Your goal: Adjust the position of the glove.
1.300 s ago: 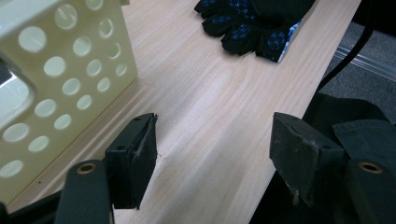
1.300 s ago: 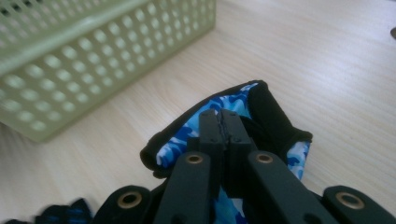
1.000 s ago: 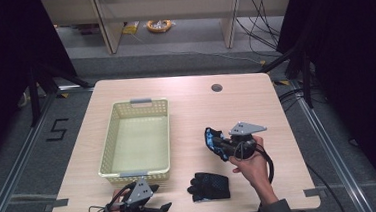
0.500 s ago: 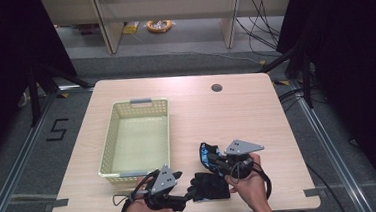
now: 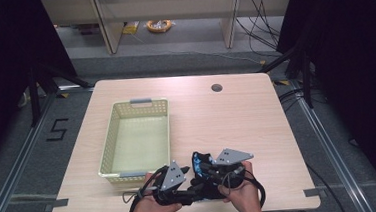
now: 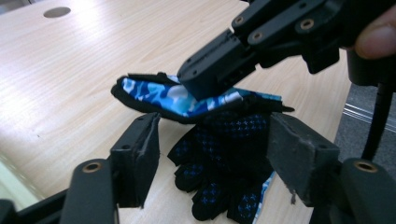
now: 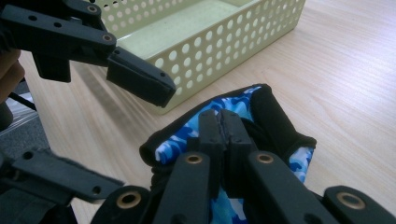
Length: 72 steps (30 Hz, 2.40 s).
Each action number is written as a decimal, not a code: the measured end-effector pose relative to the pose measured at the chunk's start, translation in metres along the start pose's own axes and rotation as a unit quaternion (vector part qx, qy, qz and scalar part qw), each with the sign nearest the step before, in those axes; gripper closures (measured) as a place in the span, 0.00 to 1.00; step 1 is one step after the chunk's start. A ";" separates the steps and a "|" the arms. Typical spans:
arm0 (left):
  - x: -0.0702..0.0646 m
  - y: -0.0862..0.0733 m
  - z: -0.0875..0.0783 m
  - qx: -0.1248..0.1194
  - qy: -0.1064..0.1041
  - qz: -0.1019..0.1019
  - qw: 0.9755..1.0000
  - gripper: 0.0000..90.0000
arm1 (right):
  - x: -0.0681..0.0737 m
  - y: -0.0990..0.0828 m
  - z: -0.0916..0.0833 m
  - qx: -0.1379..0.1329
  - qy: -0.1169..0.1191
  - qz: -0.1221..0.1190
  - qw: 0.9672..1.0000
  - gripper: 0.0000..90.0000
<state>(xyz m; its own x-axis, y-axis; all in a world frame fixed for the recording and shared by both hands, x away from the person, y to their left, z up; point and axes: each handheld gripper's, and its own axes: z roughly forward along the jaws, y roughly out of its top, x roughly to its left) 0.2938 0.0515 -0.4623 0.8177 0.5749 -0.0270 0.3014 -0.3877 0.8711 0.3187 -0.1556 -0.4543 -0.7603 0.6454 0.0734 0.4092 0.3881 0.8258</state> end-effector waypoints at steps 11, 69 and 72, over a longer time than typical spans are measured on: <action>0.000 -0.001 -0.002 0.009 0.014 0.080 0.997 0.82 | 0.006 -0.002 -0.001 0.005 0.006 -0.003 1.000 0.99; 0.022 -0.034 0.027 0.080 -0.033 0.057 0.995 0.95 | -0.035 -0.054 -0.017 0.092 0.012 0.107 0.990 0.94; 0.020 -0.031 0.024 0.072 -0.031 0.055 0.995 0.96 | -0.034 -0.051 -0.025 0.073 0.021 0.115 0.990 0.95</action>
<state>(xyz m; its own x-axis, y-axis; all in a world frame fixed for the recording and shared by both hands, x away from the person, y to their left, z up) 0.3129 0.0573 -0.5015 0.8771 0.4794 0.0304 0.2718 -0.5474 0.7915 0.3107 -0.2141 -0.4847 -0.6580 0.7004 0.2765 0.6400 0.3267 0.6955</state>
